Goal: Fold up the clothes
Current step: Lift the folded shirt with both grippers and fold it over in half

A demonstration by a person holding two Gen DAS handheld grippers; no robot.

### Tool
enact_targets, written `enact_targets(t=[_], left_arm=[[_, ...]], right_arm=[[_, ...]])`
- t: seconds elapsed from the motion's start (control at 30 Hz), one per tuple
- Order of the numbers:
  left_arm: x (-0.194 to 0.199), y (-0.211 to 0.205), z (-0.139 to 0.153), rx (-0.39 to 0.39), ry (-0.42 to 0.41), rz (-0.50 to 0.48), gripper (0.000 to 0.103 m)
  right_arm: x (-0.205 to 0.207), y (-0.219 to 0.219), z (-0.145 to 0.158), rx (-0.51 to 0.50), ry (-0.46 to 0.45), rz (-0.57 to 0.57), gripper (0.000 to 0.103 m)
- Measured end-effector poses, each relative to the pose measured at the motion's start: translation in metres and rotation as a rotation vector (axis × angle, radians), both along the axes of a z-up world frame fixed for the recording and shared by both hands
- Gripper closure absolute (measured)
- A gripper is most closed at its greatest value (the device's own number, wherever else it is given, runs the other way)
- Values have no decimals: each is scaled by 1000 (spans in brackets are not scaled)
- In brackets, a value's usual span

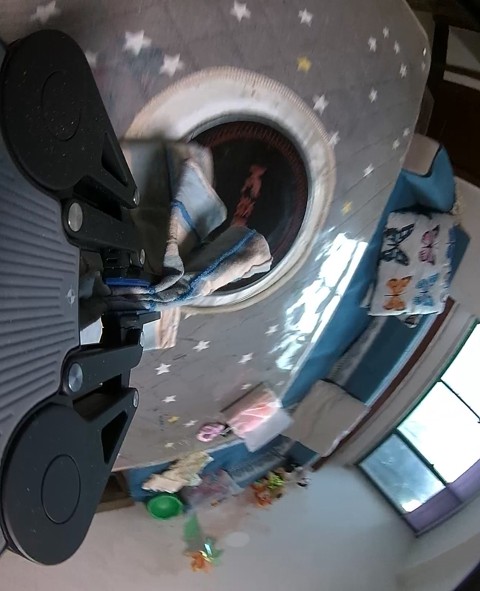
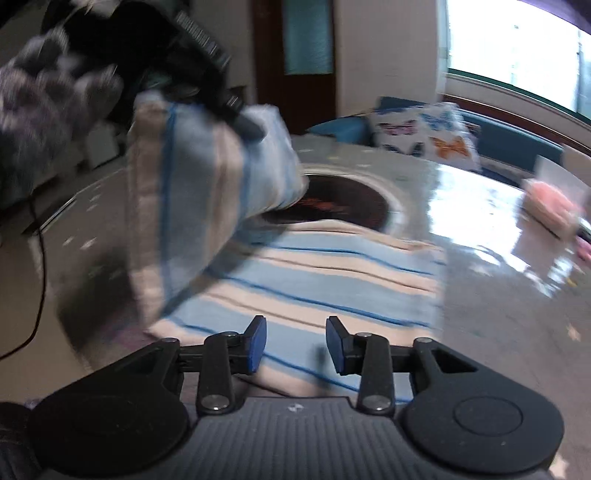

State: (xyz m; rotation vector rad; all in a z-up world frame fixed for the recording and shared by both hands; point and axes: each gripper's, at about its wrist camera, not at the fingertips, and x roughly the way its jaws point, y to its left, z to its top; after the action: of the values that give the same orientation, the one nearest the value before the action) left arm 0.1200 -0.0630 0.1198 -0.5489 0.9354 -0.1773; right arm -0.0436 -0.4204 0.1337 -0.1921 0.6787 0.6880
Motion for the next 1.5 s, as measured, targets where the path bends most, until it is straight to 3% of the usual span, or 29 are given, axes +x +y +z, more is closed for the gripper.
enact_targets(t=[0.17,0.27,0.5,0.73,0.9,1.17,1.2,1.33,1.5], left_arm=[[16,-42,-23,7,42,-81,89],[22,-62,-37,-5,71,-140,81],[19,-66,-40,-35,43,-225,69],[8,-28,-33,74,-20,-181,58],[-5,8,-45,145,-15,-110,55],[-26,44,-63,193,-7,-30,49],[-27,45,-64,197,-4,-27,48],[-26,44,-70,200,13,-22,46],[-24,38,-71,204,8,-42,46]], right_arm=[[11,-40,-4,56,51,-118,65],[15,-56,-4,87,77,-160,65],[31,-85,-8,149,123,-229,65],[53,-72,-1,228,142,-186,65],[78,-42,-7,253,180,-127,65],[106,-20,-26,243,221,-169,65],[108,-19,-27,243,224,-171,66],[110,-18,-27,249,223,-183,90],[103,-22,-8,289,185,-176,95]])
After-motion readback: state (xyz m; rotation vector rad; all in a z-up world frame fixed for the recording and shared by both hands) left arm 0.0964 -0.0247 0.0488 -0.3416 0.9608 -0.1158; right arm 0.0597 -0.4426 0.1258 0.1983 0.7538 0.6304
